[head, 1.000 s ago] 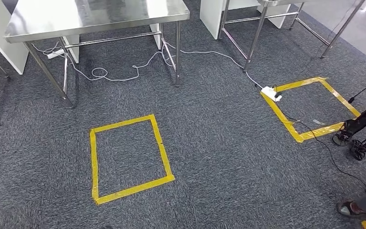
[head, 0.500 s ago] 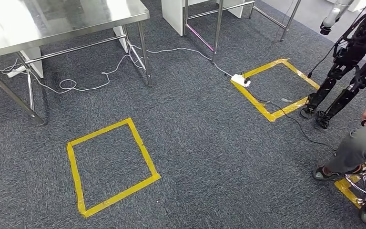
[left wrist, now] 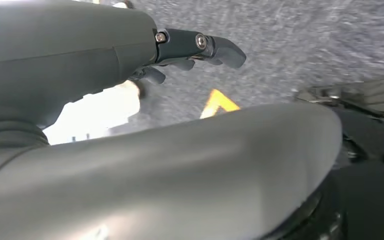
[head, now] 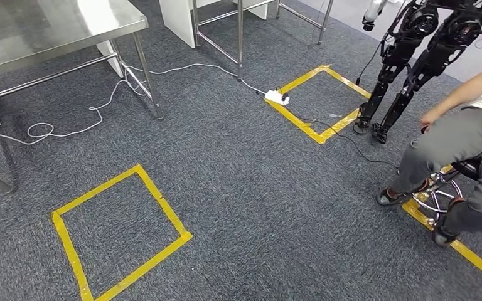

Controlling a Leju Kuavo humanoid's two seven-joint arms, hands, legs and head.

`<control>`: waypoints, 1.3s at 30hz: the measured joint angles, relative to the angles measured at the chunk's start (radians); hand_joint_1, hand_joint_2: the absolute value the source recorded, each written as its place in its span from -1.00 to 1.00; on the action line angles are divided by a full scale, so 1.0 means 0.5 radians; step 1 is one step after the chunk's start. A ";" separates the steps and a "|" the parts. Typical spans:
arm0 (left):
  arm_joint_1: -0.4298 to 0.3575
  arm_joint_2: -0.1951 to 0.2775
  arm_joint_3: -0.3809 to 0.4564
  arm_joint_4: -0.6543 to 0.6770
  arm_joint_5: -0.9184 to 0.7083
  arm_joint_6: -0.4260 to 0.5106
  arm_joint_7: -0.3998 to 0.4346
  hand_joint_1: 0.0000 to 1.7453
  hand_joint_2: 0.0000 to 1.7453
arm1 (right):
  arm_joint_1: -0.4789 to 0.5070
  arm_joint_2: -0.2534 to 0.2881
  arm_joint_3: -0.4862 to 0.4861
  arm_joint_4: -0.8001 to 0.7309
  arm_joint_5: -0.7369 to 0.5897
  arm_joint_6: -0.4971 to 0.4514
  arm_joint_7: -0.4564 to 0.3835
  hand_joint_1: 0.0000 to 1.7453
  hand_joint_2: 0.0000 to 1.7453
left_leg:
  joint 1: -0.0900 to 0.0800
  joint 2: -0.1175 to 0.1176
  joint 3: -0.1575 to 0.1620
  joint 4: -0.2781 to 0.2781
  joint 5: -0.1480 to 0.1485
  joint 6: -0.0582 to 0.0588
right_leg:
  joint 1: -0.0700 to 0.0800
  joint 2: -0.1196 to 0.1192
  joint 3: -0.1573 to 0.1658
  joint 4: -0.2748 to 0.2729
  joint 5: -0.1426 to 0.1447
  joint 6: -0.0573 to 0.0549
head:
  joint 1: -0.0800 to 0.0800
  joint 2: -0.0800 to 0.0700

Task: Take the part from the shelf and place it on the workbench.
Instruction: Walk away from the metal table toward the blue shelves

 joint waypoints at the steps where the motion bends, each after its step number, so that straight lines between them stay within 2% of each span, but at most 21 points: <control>1: 0.000 0.002 0.000 0.000 -0.001 -0.007 0.024 -1.00 -1.00 | 0.002 -0.001 -0.002 0.000 0.007 0.008 0.003 -1.00 -1.00 | -0.002 0.028 -0.003 -0.007 0.011 0.019 | -0.001 -0.053 -0.036 0.065 -0.037 -0.001 | 0.005 0.000; 3: 0.004 0.005 0.000 0.000 -0.010 -0.017 0.048 -1.00 -1.00 | -0.001 -0.001 -0.003 0.001 0.022 0.020 0.006 -1.00 -1.00 | -0.010 0.087 -0.014 -0.011 0.021 0.041 | -0.003 -0.166 -0.147 0.306 -0.165 -0.014 | 0.016 0.000; 5: 0.008 0.009 0.000 0.001 -0.018 -0.021 0.051 -1.00 -1.00 | -0.002 -0.002 -0.005 0.001 0.034 0.024 0.006 -1.00 -1.00 | -0.021 0.153 -0.025 -0.010 0.024 0.045 | -0.006 -0.193 -0.239 0.528 -0.260 -0.006 | 0.019 0.000; 6: 0.009 0.011 0.000 0.001 -0.021 -0.020 0.049 -1.00 -1.00 | -0.001 -0.005 -0.005 0.001 0.040 0.025 0.006 -1.00 -1.00 | -0.025 0.185 -0.029 -0.009 0.024 0.046 | -0.007 -0.198 -0.229 0.542 -0.264 0.009 | 0.020 0.000; 8: 0.006 0.012 0.000 0.001 -0.024 -0.020 0.043 -1.00 -1.00 | 0.004 -0.010 -0.005 0.001 0.052 0.026 0.004 -1.00 -1.00 | -0.028 0.238 -0.028 -0.009 0.025 0.044 | -0.007 -0.230 -0.079 0.331 -0.196 0.040 | 0.019 0.000; 10: 0.004 0.012 0.000 0.001 -0.025 -0.020 0.038 -1.00 -1.00 | 0.001 -0.014 -0.005 0.001 0.059 0.026 0.002 -1.00 -1.00 | -0.035 0.282 -0.020 -0.007 0.021 0.030 | 0.006 -0.311 0.082 0.063 -0.122 0.037 | 0.020 0.000; 12: 0.002 0.014 0.000 0.001 -0.027 -0.020 0.033 -1.00 -1.00 | -0.003 -0.017 -0.006 0.001 0.062 0.026 0.001 -1.00 -1.00 | -0.041 0.320 -0.010 -0.008 0.018 0.005 | 0.033 -0.345 0.120 -0.025 -0.092 -0.001 | 0.017 0.000; 14: -0.004 0.014 0.000 0.003 -0.029 -0.019 0.029 -1.00 -1.00 | 0.002 -0.023 -0.006 0.001 0.065 0.026 0.000 -1.00 -1.00 | -0.034 0.346 -0.001 -0.010 0.016 -0.024 | 0.037 -0.307 0.115 -0.034 -0.075 -0.043 | 0.014 0.000; 16: -0.012 0.016 0.000 0.004 -0.033 -0.017 0.025 -1.00 -1.00 | 0.005 -0.025 -0.007 0.002 0.071 0.026 0.000 -1.00 -1.00 | -0.022 0.278 -0.023 0.052 -0.038 -0.045 | 0.014 -0.270 0.125 -0.056 -0.052 -0.083 | 0.005 0.000; 19: -0.005 0.021 0.000 0.007 -0.041 -0.015 0.023 -1.00 -1.00 | 0.001 -0.025 -0.008 0.002 0.084 0.028 0.000 -1.00 -1.00 | -0.010 0.112 -0.180 0.408 -0.249 -0.058 | 0.004 -0.209 0.117 -0.067 -0.026 -0.124 | -0.010 0.000; 21: 0.004 0.022 0.000 0.009 -0.042 -0.014 0.023 -1.00 -1.00 | 0.002 -0.026 -0.008 0.002 0.089 0.031 0.000 -1.00 -1.00 | -0.005 0.087 -0.253 0.563 -0.287 -0.067 | 0.009 -0.155 0.109 -0.064 -0.022 -0.128 | -0.011 0.000; 23: 0.009 0.023 0.000 0.010 -0.043 -0.014 0.023 -1.00 -1.00 | 0.005 -0.026 -0.008 0.002 0.092 0.033 0.000 -1.00 -1.00 | 0.005 0.074 -0.190 0.428 -0.172 -0.071 | 0.011 -0.096 0.110 -0.057 -0.020 -0.124 | -0.011 0.000; 25: 0.009 0.024 0.000 0.010 -0.043 -0.014 0.022 -1.00 -1.00 | 0.003 -0.024 -0.008 0.002 0.093 0.035 0.000 -1.00 -1.00 | 0.018 -0.005 -0.067 0.154 -0.039 -0.066 | 0.017 -0.044 0.100 -0.036 -0.021 -0.116 | -0.010 0.000; 27: 0.006 0.027 0.000 0.010 -0.043 -0.014 0.020 -1.00 -1.00 | -0.002 -0.022 -0.008 0.002 0.093 0.038 0.000 -1.00 -1.00 | 0.017 -0.059 -0.013 0.019 -0.003 -0.056 | 0.023 -0.002 0.071 -0.019 -0.019 -0.094 | -0.009 0.000; 29: 0.002 0.029 0.000 0.010 -0.046 -0.014 0.018 -1.00 -1.00 | 0.000 -0.022 -0.008 0.002 0.094 0.041 0.000 -1.00 -1.00 | 0.005 -0.021 -0.011 0.001 0.004 -0.032 | 0.019 0.033 0.042 -0.018 -0.006 -0.060 | -0.008 0.000; 31: -0.002 0.030 0.000 0.010 -0.048 -0.012 0.013 -1.00 -1.00 | 0.005 -0.023 -0.009 0.002 0.098 0.043 -0.002 -1.00 -1.00 | 0.004 0.028 -0.004 -0.026 0.029 0.002 | 0.019 -0.033 0.001 0.034 -0.026 -0.048 | -0.003 0.000; 33: 0.000 0.031 0.000 0.010 -0.051 -0.008 0.009 -1.00 -1.00 | 0.001 -0.021 -0.010 0.003 0.102 0.045 -0.006 -1.00 -1.00 | 0.004 0.085 -0.002 -0.042 0.041 0.024 | 0.017 -0.148 -0.103 0.230 -0.122 -0.061 | 0.004 0.000; 35: 0.004 0.033 0.000 0.010 -0.059 -0.003 0.011 -1.00 -1.00 | -0.002 -0.017 -0.013 0.003 0.110 0.047 -0.011 -1.00 -1.00 | 0.001 0.148 -0.006 -0.041 0.040 0.028 | 0.004 -0.186 -0.230 0.486 -0.224 -0.058 | 0.011 0.000; 36: 0.005 0.033 0.000 0.010 -0.062 -0.002 0.013 -1.00 -1.00 | 0.000 -0.017 -0.014 0.003 0.115 0.049 -0.014 -1.00 -1.00 | 0.001 0.180 -0.008 -0.041 0.039 0.026 | -0.006 -0.192 -0.258 0.551 -0.240 -0.043 | 0.012 0.000; 37: 0.005 0.034 0.000 0.010 -0.066 0.000 0.015 -1.00 -1.00 | 0.002 -0.018 -0.015 0.003 0.121 0.050 -0.018 -1.00 -1.00 | 0.003 0.207 -0.008 -0.040 0.037 0.020 | -0.017 -0.201 -0.240 0.533 -0.224 -0.020 | 0.014 0.000; 39: 0.003 0.035 0.001 0.010 -0.070 0.009 0.019 -1.00 -1.00 | 0.003 -0.018 -0.015 0.003 0.130 0.052 -0.023 -1.00 -1.00 | 0.009 0.256 0.004 -0.036 0.027 -0.005 | -0.044 -0.261 -0.088 0.287 -0.140 0.033 | 0.017 0.000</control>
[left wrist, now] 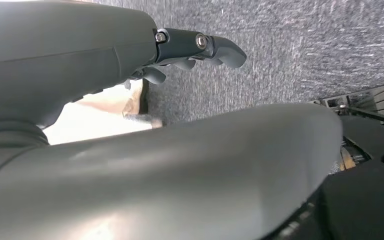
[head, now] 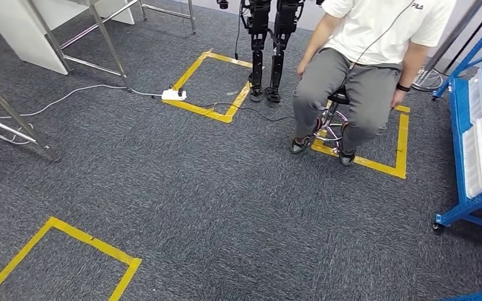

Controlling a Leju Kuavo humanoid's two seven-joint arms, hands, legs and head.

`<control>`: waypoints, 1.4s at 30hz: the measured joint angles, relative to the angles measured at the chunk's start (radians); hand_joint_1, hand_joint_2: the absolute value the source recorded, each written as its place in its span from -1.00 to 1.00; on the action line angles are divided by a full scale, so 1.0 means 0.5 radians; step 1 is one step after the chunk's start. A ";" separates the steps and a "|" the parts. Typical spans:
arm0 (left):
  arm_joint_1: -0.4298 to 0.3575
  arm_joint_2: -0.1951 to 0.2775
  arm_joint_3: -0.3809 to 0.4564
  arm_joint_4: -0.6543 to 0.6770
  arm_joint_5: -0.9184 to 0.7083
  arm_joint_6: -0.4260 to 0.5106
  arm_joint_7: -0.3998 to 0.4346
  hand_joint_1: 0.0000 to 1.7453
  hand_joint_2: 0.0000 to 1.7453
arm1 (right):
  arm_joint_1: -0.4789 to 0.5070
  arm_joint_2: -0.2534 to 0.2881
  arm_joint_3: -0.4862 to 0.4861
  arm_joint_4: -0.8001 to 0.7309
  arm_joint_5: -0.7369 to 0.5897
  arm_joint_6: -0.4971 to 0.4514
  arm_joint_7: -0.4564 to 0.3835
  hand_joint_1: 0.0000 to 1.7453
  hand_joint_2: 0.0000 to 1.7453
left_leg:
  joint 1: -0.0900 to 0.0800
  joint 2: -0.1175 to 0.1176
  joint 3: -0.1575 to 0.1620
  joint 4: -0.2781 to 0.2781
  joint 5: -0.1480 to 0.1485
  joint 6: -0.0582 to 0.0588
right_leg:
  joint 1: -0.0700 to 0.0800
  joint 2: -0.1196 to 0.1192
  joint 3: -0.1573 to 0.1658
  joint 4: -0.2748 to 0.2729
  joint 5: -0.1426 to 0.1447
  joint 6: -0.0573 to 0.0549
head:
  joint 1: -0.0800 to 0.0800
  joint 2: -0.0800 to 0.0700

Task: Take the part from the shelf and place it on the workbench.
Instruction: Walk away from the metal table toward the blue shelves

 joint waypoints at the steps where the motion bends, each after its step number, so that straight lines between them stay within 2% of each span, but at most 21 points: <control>1: -0.001 0.004 0.000 -0.001 -0.003 0.006 0.001 -1.00 -1.00 | -0.003 0.005 0.000 0.000 0.004 0.001 -0.002 -1.00 -1.00 | -0.003 0.020 0.008 0.003 -0.008 -0.018 | -0.005 -0.053 0.079 -0.129 0.036 0.017 | 0.005 0.000; 3: -0.004 0.011 0.000 -0.001 -0.009 0.016 0.001 -1.00 -1.00 | -0.010 0.011 0.000 -0.001 0.009 0.003 -0.006 -1.00 -1.00 | -0.013 0.057 0.024 0.009 -0.024 -0.054 | 0.001 -0.113 0.160 -0.266 0.071 0.006 | 0.004 0.000; 6: -0.017 0.009 0.001 0.000 -0.017 0.017 -0.002 -1.00 -1.00 | -0.010 0.011 -0.001 0.000 0.012 0.002 -0.009 -1.00 -1.00 | 0.006 0.077 0.039 0.013 -0.043 -0.085 | 0.014 -0.051 0.148 -0.264 0.077 -0.052 | -0.013 0.000; 8: -0.020 0.006 0.001 0.000 -0.021 0.018 -0.009 -1.00 -1.00 | -0.011 0.009 -0.003 0.000 0.016 0.001 -0.009 -1.00 -1.00 | 0.023 -0.021 -0.002 0.116 -0.130 -0.097 | 0.016 -0.006 0.148 -0.268 0.084 -0.092 | -0.018 0.000; 10: -0.016 0.005 0.001 0.001 -0.026 0.018 -0.013 -1.00 -1.00 | -0.012 0.009 -0.006 0.000 0.020 0.000 -0.010 -1.00 -1.00 | 0.021 -0.135 -0.126 0.382 -0.282 -0.083 | 0.031 0.038 0.139 -0.270 0.091 -0.124 | -0.025 0.000; 12: -0.008 0.004 0.001 0.002 -0.030 0.018 -0.013 -1.00 -1.00 | -0.012 0.008 -0.011 0.000 0.022 0.000 -0.010 -1.00 -1.00 | 0.015 -0.165 -0.243 0.611 -0.357 -0.062 | 0.055 0.095 0.134 -0.269 0.096 -0.140 | -0.026 0.000; 14: -0.002 0.004 0.001 0.004 -0.034 0.019 -0.013 -1.00 -1.00 | -0.010 0.008 -0.016 0.000 0.022 0.000 -0.010 -1.00 -1.00 | 0.009 -0.178 -0.230 0.551 -0.266 -0.035 | 0.070 0.160 0.139 -0.269 0.099 -0.144 | -0.026 0.000; 17: -0.001 0.007 0.002 0.004 -0.040 0.029 -0.013 -1.00 -1.00 | -0.013 0.014 -0.020 0.000 0.027 0.002 -0.010 -1.00 -1.00 | -0.003 -0.291 -0.069 0.176 -0.069 0.005 | 0.081 0.240 0.143 -0.265 0.102 -0.139 | -0.025 0.000; 19: -0.005 0.009 0.004 0.004 -0.046 0.038 -0.013 -1.00 -1.00 | -0.015 0.020 -0.020 0.000 0.031 0.003 -0.010 -1.00 -1.00 | -0.015 -0.320 -0.034 0.088 -0.052 0.011 | 0.081 0.280 0.127 -0.264 0.111 -0.121 | -0.025 0.000; 21: -0.012 0.008 0.005 0.004 -0.055 0.047 -0.013 -1.00 -1.00 | -0.010 0.022 -0.023 0.000 0.036 0.003 -0.010 -1.00 -1.00 | -0.023 -0.272 -0.027 0.061 -0.034 0.019 | 0.075 0.308 0.101 -0.264 0.122 -0.094 | -0.025 0.000; 23: -0.015 0.005 0.006 0.004 -0.061 0.051 -0.013 -1.00 -1.00 | -0.010 0.022 -0.027 0.001 0.040 0.003 -0.009 -1.00 -1.00 | -0.022 -0.221 -0.015 0.021 -0.005 0.037 | 0.078 0.231 0.047 -0.190 0.082 -0.089 | -0.021 0.000; 25: -0.013 0.004 0.007 0.004 -0.063 0.052 -0.013 -1.00 -1.00 | -0.014 0.025 -0.030 0.001 0.042 0.003 -0.008 -1.00 -1.00 | -0.026 -0.162 -0.012 0.002 0.008 0.047 | 0.077 0.115 -0.066 0.032 -0.031 -0.099 | -0.016 0.000; 27: -0.010 0.004 0.008 0.004 -0.071 0.052 -0.013 -1.00 -1.00 | -0.015 0.027 -0.032 0.001 0.046 0.003 -0.006 -1.00 -1.00 | -0.032 -0.098 -0.016 0.003 0.007 0.049 | 0.064 0.076 -0.173 0.258 -0.117 -0.086 | -0.015 0.000; 28: -0.009 0.004 0.008 0.005 -0.075 0.052 -0.013 -1.00 -1.00 | -0.013 0.028 -0.033 0.001 0.050 0.003 -0.004 -1.00 -1.00 | -0.033 -0.068 -0.018 0.004 0.006 0.046 | 0.054 0.067 -0.182 0.289 -0.121 -0.068 | -0.015 0.000; 30: -0.009 0.003 0.009 0.005 -0.082 0.052 -0.013 -1.00 -1.00 | -0.010 0.027 -0.035 0.001 0.060 0.004 0.001 -1.00 -1.00 | -0.030 -0.017 -0.014 0.005 -0.001 0.035 | 0.031 0.032 -0.068 0.105 -0.049 -0.019 | -0.014 0.000; 32: -0.009 0.003 0.011 0.004 -0.090 0.052 -0.010 -1.00 -1.00 | -0.015 0.028 -0.036 0.001 0.070 0.004 0.006 -1.00 -1.00 | -0.032 0.027 0.000 0.009 -0.016 0.010 | 0.020 -0.060 0.094 -0.174 0.040 0.005 | -0.014 0.000; 34: -0.013 0.004 0.013 0.004 -0.096 0.053 -0.006 -1.00 -1.00 | -0.019 0.031 -0.037 0.001 0.075 0.004 0.010 -1.00 -1.00 | -0.037 0.066 0.018 0.011 -0.032 -0.022 | 0.029 -0.102 0.154 -0.284 0.078 -0.019 | -0.019 0.000; 36: -0.023 0.002 0.014 0.005 -0.098 0.053 -0.003 -1.00 -1.00 | -0.016 0.031 -0.039 0.001 0.076 0.004 0.015 -1.00 -1.00 | -0.026 0.093 0.033 0.009 -0.041 -0.051 | 0.038 -0.058 0.148 -0.287 0.088 -0.058 | -0.023 0.000; 39: -0.029 -0.001 0.014 0.005 -0.099 0.054 -0.002 -1.00 -1.00 | -0.014 0.030 -0.045 0.001 0.078 0.004 0.019 -1.00 -1.00 | -0.005 -0.049 -0.018 0.156 -0.157 -0.080 | 0.024 0.004 0.156 -0.296 0.100 -0.107 | -0.031 0.000; 40: -0.027 -0.001 0.015 0.005 -0.100 0.054 -0.001 -1.00 -1.00 | -0.015 0.031 -0.047 0.001 0.080 0.004 0.020 -1.00 -1.00 | -0.004 -0.112 -0.076 0.286 -0.235 -0.079 | 0.028 0.025 0.153 -0.296 0.103 -0.118 | -0.035 0.000; 42: -0.019 -0.001 0.019 0.006 -0.101 0.056 0.002 -1.00 -1.00 | -0.017 0.031 -0.049 0.001 0.086 0.004 0.022 -1.00 -1.00 | -0.004 -0.162 -0.211 0.563 -0.355 -0.072 | 0.042 0.077 0.148 -0.295 0.106 -0.133 | -0.036 0.000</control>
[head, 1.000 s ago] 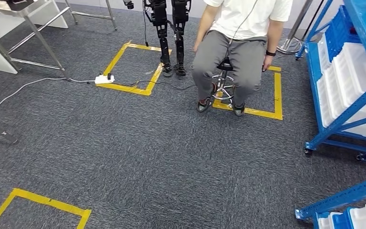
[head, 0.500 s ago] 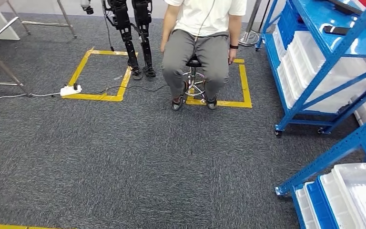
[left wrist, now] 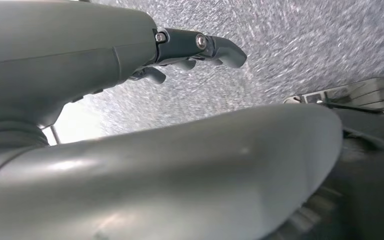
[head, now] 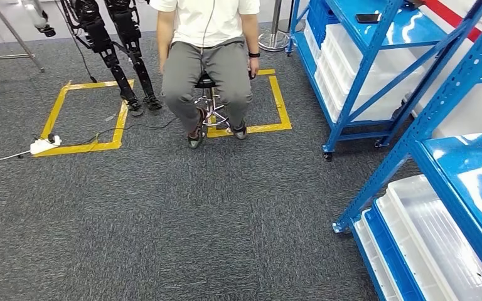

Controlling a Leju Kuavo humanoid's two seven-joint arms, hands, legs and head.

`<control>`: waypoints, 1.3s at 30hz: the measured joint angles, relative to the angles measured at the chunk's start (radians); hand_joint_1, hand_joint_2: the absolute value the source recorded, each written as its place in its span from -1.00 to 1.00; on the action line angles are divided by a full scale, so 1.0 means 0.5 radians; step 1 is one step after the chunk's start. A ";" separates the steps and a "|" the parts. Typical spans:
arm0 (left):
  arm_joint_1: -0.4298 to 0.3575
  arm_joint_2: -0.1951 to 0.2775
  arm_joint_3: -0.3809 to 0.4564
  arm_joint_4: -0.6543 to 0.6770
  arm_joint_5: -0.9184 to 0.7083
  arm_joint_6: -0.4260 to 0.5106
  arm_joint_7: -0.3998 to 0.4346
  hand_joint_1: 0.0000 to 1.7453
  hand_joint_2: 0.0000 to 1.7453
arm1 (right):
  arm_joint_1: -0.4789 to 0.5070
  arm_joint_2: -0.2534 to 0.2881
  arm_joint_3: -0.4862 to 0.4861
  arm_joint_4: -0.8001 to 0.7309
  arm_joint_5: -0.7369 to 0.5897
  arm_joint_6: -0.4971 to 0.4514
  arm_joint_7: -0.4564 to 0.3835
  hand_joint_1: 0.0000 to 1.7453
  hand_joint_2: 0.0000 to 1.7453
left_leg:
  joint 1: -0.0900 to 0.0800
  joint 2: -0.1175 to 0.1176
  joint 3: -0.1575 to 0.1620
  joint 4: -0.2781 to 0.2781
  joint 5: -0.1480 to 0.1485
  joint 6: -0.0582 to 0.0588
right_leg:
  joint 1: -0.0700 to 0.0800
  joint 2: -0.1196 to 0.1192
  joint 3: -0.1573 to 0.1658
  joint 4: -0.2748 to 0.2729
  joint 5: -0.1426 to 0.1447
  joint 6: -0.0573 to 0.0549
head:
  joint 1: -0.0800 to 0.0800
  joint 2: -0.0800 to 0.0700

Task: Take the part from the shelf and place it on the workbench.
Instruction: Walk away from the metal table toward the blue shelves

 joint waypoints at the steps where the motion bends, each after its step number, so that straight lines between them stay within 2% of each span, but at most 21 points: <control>1: 0.003 0.000 0.003 0.001 -0.001 0.001 0.001 -1.00 -1.00 | 0.000 0.000 -0.001 0.000 0.003 0.000 0.001 -1.00 -1.00 | 0.000 -0.005 -0.036 0.062 -0.003 0.005 | 0.005 0.029 0.000 0.001 0.001 -0.002 | 0.000 0.000; 3: 0.007 0.000 0.008 0.002 -0.003 0.001 0.003 -1.00 -1.00 | 0.002 0.001 -0.002 0.000 0.009 0.000 0.002 -1.00 -1.00 | 0.001 -0.021 0.006 -0.058 0.115 0.016 | 0.009 0.090 0.007 0.002 0.001 -0.001 | 0.000 0.000; 5: 0.009 0.000 0.011 0.002 -0.007 0.002 0.003 -1.00 -1.00 | 0.002 0.003 -0.002 0.000 0.014 0.000 0.003 -1.00 -1.00 | 0.007 -0.114 0.125 -0.339 0.264 0.027 | 0.014 0.142 0.010 0.007 0.002 0.004 | 0.000 0.000; 7: 0.008 0.001 0.016 0.003 -0.015 0.003 0.005 -1.00 -1.00 | -0.001 0.006 -0.002 0.000 0.020 0.001 0.005 -1.00 -1.00 | 0.006 -0.190 0.182 -0.487 0.315 0.035 | 0.019 0.185 -0.006 0.010 0.008 0.022 | 0.001 0.000; 8: 0.006 0.001 0.020 0.003 -0.018 0.004 0.007 -1.00 -1.00 | -0.001 0.008 -0.003 0.000 0.023 0.001 0.007 -1.00 -1.00 | -0.002 -0.189 0.184 -0.502 0.314 0.042 | 0.017 0.208 -0.018 0.008 0.015 0.037 | 0.001 0.000; 9: 0.005 0.002 0.024 0.003 -0.020 0.005 0.009 -1.00 -1.00 | 0.001 0.009 -0.004 0.000 0.025 0.001 0.008 -1.00 -1.00 | -0.009 -0.161 0.186 -0.509 0.321 0.055 | 0.013 0.229 -0.032 0.002 0.024 0.054 | 0.001 0.000; 11: 0.002 0.001 0.029 0.003 -0.023 0.006 0.013 -1.00 -1.00 | 0.005 0.011 -0.008 0.000 0.028 0.001 0.011 -1.00 -1.00 | -0.015 -0.106 0.193 -0.535 0.344 0.090 | 0.012 0.169 -0.068 0.040 0.009 0.068 | 0.002 0.000; 13: 0.004 0.000 0.033 0.003 -0.023 0.007 0.015 -1.00 -1.00 | 0.000 0.013 -0.013 0.000 0.031 0.002 0.013 -1.00 -1.00 | -0.019 -0.042 0.195 -0.553 0.358 0.114 | 0.016 0.043 -0.166 0.227 -0.090 0.053 | 0.011 0.000; 16: 0.010 0.001 0.040 0.003 -0.024 0.015 0.015 -1.00 -1.00 | -0.003 0.016 -0.018 0.000 0.042 0.004 0.014 -1.00 -1.00 | -0.031 0.059 0.188 -0.552 0.355 0.121 | 0.011 -0.010 -0.330 0.573 -0.232 0.056 | 0.016 0.000; 18: 0.010 0.000 0.041 0.004 -0.030 0.017 0.012 -1.00 -1.00 | 0.002 0.013 -0.020 0.000 0.048 0.005 0.013 -1.00 -1.00 | -0.032 0.114 0.188 -0.551 0.353 0.117 | 0.006 -0.031 -0.255 0.474 -0.187 0.093 | 0.019 0.000; 20: 0.009 -0.003 0.041 0.004 -0.038 0.017 0.006 -1.00 -1.00 | 0.001 0.009 -0.021 0.000 0.050 0.005 0.009 -1.00 -1.00 | -0.037 0.159 0.197 -0.549 0.345 0.104 | 0.004 -0.113 -0.073 0.175 -0.095 0.115 | 0.021 0.000; 22: 0.009 -0.003 0.042 0.004 -0.042 0.018 0.004 -1.00 -1.00 | -0.005 0.008 -0.021 0.000 0.050 0.005 0.006 -1.00 -1.00 | -0.046 0.199 0.215 -0.547 0.330 0.079 | 0.016 -0.178 0.021 0.010 -0.043 0.098 | 0.018 0.000; 25: -0.004 -0.005 0.042 0.004 -0.043 0.018 0.003 -1.00 -1.00 | -0.005 0.008 -0.022 0.000 0.050 0.005 0.003 -1.00 -1.00 | -0.041 0.237 0.237 -0.541 0.308 0.042 | 0.018 -0.132 0.015 -0.004 -0.027 0.053 | 0.014 0.000; 27: -0.009 -0.006 0.042 0.004 -0.044 0.018 0.003 -1.00 -1.00 | -0.006 0.007 -0.023 0.000 0.050 0.005 0.002 -1.00 -1.00 | -0.028 0.149 0.207 -0.452 0.234 0.018 | -0.002 -0.090 0.024 -0.009 -0.016 0.022 | 0.010 0.000; 29: -0.006 -0.006 0.043 0.004 -0.044 0.018 0.003 -1.00 -1.00 | -0.006 0.007 -0.023 0.000 0.050 0.005 0.002 -1.00 -1.00 | -0.021 0.031 0.103 -0.212 0.089 0.007 | -0.002 -0.049 0.024 -0.010 -0.006 -0.002 | 0.007 0.000; 31: 0.001 -0.006 0.043 0.005 -0.046 0.018 0.002 -1.00 -1.00 | -0.005 0.006 -0.023 0.000 0.050 0.005 0.002 -1.00 -1.00 | -0.018 -0.004 -0.010 0.020 0.004 0.008 | 0.006 0.004 0.020 -0.009 -0.003 -0.010 | 0.007 0.000; 33: 0.006 -0.006 0.043 0.006 -0.052 0.018 0.001 -1.00 -1.00 | -0.002 0.006 -0.023 0.000 0.050 0.005 0.002 -1.00 -1.00 | -0.014 -0.012 -0.008 -0.010 0.077 0.011 | 0.009 0.062 0.025 -0.007 -0.003 -0.009 | 0.006 0.000; 34: 0.007 -0.006 0.043 0.006 -0.055 0.018 0.000 -1.00 -1.00 | -0.002 0.006 -0.024 0.000 0.050 0.005 0.002 -1.00 -1.00 | -0.009 -0.030 0.045 -0.134 0.159 0.014 | 0.008 0.089 0.029 -0.005 -0.003 -0.008 | 0.006 0.000; 36: 0.008 -0.006 0.043 0.006 -0.061 0.017 -0.001 -1.00 -1.00 | -0.004 0.009 -0.026 0.000 0.050 0.005 0.002 -1.00 -1.00 | 0.004 -0.127 0.157 -0.399 0.285 0.019 | 0.014 0.139 0.025 0.002 -0.001 0.001 | 0.007 0.000; 38: 0.006 -0.004 0.043 0.006 -0.062 0.017 0.000 -1.00 -1.00 | -0.007 0.012 -0.029 0.000 0.056 0.005 0.001 -1.00 -1.00 | 0.001 -0.182 0.193 -0.501 0.312 0.028 | 0.020 0.179 0.004 0.005 0.007 0.024 | 0.008 0.000; 39: 0.005 -0.003 0.043 0.006 -0.062 0.017 0.001 -1.00 -1.00 | -0.006 0.012 -0.030 0.000 0.060 0.005 0.001 -1.00 -1.00 | -0.007 -0.160 0.192 -0.507 0.318 0.039 | 0.020 0.200 -0.009 0.000 0.015 0.040 | 0.008 0.000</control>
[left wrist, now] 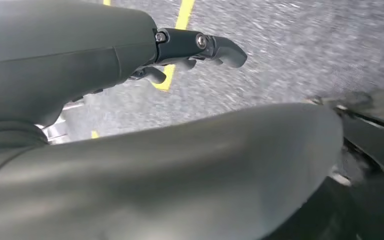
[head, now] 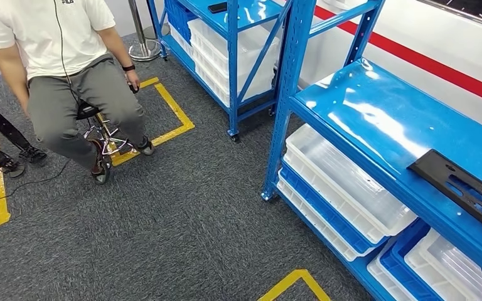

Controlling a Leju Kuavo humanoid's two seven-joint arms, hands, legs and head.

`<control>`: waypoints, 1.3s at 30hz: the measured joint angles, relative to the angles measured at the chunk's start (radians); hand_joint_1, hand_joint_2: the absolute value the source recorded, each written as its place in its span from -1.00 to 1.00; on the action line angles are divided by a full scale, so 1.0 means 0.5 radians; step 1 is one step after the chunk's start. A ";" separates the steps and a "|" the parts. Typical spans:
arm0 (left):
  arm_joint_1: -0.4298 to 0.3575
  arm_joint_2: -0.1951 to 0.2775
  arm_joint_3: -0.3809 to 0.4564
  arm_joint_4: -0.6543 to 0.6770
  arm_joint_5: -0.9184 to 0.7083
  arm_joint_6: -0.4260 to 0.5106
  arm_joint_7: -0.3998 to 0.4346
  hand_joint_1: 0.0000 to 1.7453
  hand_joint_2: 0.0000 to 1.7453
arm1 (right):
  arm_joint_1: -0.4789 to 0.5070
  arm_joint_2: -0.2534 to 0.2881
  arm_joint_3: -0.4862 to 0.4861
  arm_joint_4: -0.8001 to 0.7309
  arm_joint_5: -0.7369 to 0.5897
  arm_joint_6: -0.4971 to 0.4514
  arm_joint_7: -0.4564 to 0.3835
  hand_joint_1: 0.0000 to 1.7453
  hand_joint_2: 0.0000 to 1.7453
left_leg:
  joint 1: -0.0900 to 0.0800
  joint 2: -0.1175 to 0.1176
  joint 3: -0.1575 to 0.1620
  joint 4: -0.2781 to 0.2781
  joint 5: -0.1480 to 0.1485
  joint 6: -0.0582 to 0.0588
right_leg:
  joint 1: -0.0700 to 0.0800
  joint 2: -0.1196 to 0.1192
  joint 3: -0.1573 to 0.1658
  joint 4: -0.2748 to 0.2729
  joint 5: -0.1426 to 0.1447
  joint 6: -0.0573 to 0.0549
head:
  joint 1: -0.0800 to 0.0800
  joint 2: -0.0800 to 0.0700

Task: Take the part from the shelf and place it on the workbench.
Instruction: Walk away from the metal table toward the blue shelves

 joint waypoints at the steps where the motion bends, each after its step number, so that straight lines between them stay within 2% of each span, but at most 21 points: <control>1: -0.001 0.000 0.000 0.000 0.000 0.000 0.001 -1.00 -1.00 | 0.003 0.000 -0.001 0.000 0.004 0.000 0.000 -1.00 -1.00 | -0.001 0.027 0.002 -0.010 0.011 0.017 | -0.002 0.010 -0.012 0.000 0.006 0.015 | 0.000 0.000; 3: -0.004 0.000 0.001 0.000 -0.002 0.000 0.002 -1.00 -1.00 | 0.005 -0.001 -0.002 0.000 0.012 0.000 0.000 -1.00 -1.00 | -0.003 0.081 0.005 -0.035 0.034 0.054 | 0.000 -0.059 -0.059 0.060 -0.026 0.025 | 0.005 0.000; 5: -0.003 -0.001 0.001 0.000 -0.005 0.001 0.001 -1.00 -1.00 | 0.000 0.001 -0.002 0.000 0.019 0.000 0.000 -1.00 -1.00 | -0.010 0.141 0.002 -0.046 0.042 0.072 | 0.003 -0.172 -0.167 0.276 -0.141 0.010 | 0.013 0.000; 7: 0.002 -0.001 0.001 0.000 -0.011 0.001 0.001 -1.00 -1.00 | -0.003 0.003 -0.002 0.001 0.023 0.001 0.000 -1.00 -1.00 | -0.018 0.206 -0.005 -0.045 0.041 0.076 | 0.001 -0.208 -0.282 0.522 -0.244 0.007 | 0.016 0.000; 8: 0.004 -0.001 0.001 0.000 -0.015 0.001 0.001 -1.00 -1.00 | -0.002 0.004 -0.002 0.000 0.024 0.001 0.000 -1.00 -1.00 | -0.020 0.236 -0.007 -0.044 0.041 0.075 | -0.002 -0.213 -0.297 0.567 -0.256 0.019 | 0.015 0.000; 9: 0.003 -0.002 0.001 0.000 -0.018 0.001 0.001 -1.00 -1.00 | -0.001 0.002 -0.002 0.000 0.025 0.001 0.000 -1.00 -1.00 | -0.019 0.263 -0.008 -0.044 0.040 0.074 | -0.006 -0.221 -0.263 0.521 -0.233 0.038 | 0.016 0.000; 11: 0.002 -0.004 0.001 0.000 -0.025 0.000 0.001 -1.00 -1.00 | -0.003 -0.002 -0.002 0.000 0.028 0.001 0.000 -1.00 -1.00 | -0.021 0.310 -0.001 -0.042 0.034 0.062 | -0.015 -0.289 -0.095 0.244 -0.141 0.071 | 0.018 0.000; 12: 0.002 -0.005 0.001 0.000 -0.030 0.000 0.001 -1.00 -1.00 | -0.007 -0.003 -0.003 0.000 0.031 0.001 0.000 -1.00 -1.00 | -0.025 0.332 0.006 -0.041 0.027 0.050 | -0.013 -0.336 -0.016 0.112 -0.099 0.074 | 0.018 0.000; 14: -0.001 -0.004 0.001 0.000 -0.039 0.001 0.000 -1.00 -1.00 | -0.013 -0.003 -0.003 0.000 0.039 0.001 0.000 -1.00 -1.00 | -0.036 0.369 0.027 -0.040 0.012 0.022 | -0.002 -0.385 0.040 0.005 -0.064 0.044 | 0.014 0.000; 16: -0.010 -0.004 0.001 0.000 -0.043 0.001 -0.002 -1.00 -1.00 | -0.012 -0.003 -0.004 0.000 0.045 0.000 0.001 -1.00 -1.00 | -0.031 0.396 0.045 -0.042 0.000 -0.001 | -0.001 -0.344 0.037 0.001 -0.059 0.008 | 0.008 0.000; 18: -0.017 -0.005 0.001 0.000 -0.045 0.002 -0.003 -1.00 -1.00 | -0.011 -0.003 -0.004 0.000 0.049 0.000 0.002 -1.00 -1.00 | -0.017 0.334 0.035 0.008 -0.049 -0.025 | -0.014 -0.303 0.046 -0.005 -0.050 -0.022 | 0.005 0.000; 21: -0.011 -0.005 0.001 0.000 -0.045 0.002 -0.004 -1.00 -1.00 | -0.012 -0.004 -0.004 0.000 0.051 0.000 0.003 -1.00 -1.00 | -0.009 0.176 -0.127 0.371 -0.260 -0.040 | -0.013 -0.236 0.041 -0.005 -0.034 -0.057 | 0.001 0.000; 23: -0.005 -0.005 0.001 0.000 -0.045 0.002 -0.004 -1.00 -1.00 | -0.010 -0.004 -0.005 0.000 0.052 0.000 0.004 -1.00 -1.00 | -0.009 0.159 -0.227 0.557 -0.307 -0.035 | -0.003 -0.179 0.038 -0.004 -0.031 -0.062 | 0.001 0.000; 25: -0.002 -0.005 0.002 0.000 -0.045 0.002 -0.004 -1.00 -1.00 | -0.009 -0.004 -0.005 0.000 0.052 0.000 0.004 -1.00 -1.00 | -0.009 0.144 -0.194 0.446 -0.190 -0.018 | 0.004 -0.121 0.043 -0.003 -0.029 -0.064 | 0.001 0.000; 27: -0.001 -0.001 0.002 0.000 -0.045 0.003 -0.004 -1.00 -1.00 | -0.010 0.001 -0.005 0.000 0.052 0.000 0.004 -1.00 -1.00 | -0.011 0.053 -0.082 0.167 -0.035 0.016 | 0.011 -0.069 0.045 -0.001 -0.029 -0.061 | 0.002 0.000; 29: -0.002 0.004 0.001 0.000 -0.045 0.003 -0.004 -1.00 -1.00 | -0.012 0.007 -0.005 0.001 0.052 0.000 0.004 -1.00 -1.00 | -0.016 -0.014 -0.020 0.009 0.023 0.038 | 0.016 -0.030 0.035 0.003 -0.025 -0.052 | 0.003 0.000; 32: -0.010 0.005 0.002 0.001 -0.046 0.004 -0.004 -1.00 -1.00 | -0.007 0.006 -0.005 0.001 0.052 0.000 0.004 -1.00 -1.00 | -0.024 0.044 -0.007 -0.031 0.036 0.057 | 0.013 -0.002 0.003 0.004 -0.014 -0.016 | 0.002 0.000; 34: -0.011 0.002 0.002 0.000 -0.047 0.005 -0.004 -1.00 -1.00 | -0.007 0.003 -0.006 0.001 0.052 0.000 0.004 -1.00 -1.00 | -0.017 0.100 0.003 -0.067 0.060 0.078 | 0.018 -0.089 -0.059 0.098 -0.066 -0.010 | 0.009 0.000; 36: -0.007 0.000 0.002 0.000 -0.047 0.005 -0.004 -1.00 -1.00 | -0.011 0.002 -0.006 0.001 0.052 0.000 0.004 -1.00 -1.00 | -0.016 0.159 0.002 -0.077 0.066 0.085 | 0.010 -0.186 -0.184 0.343 -0.188 -0.017 | 0.015 0.000; 38: -0.004 -0.002 0.002 0.001 -0.047 0.005 -0.004 -1.00 -1.00 | -0.010 0.001 -0.006 0.001 0.052 0.000 0.004 -1.00 -1.00 | -0.017 0.220 -0.002 -0.076 0.064 0.084 | -0.006 -0.208 -0.284 0.548 -0.262 0.001 | 0.016 0.000; 39: -0.004 -0.002 0.002 0.001 -0.047 0.004 -0.004 -1.00 -1.00 | -0.008 -0.001 -0.006 0.001 0.052 0.000 0.004 -1.00 -1.00 | -0.014 0.247 -0.002 -0.075 0.062 0.080 | -0.015 -0.216 -0.278 0.546 -0.252 0.023 | 0.017 0.000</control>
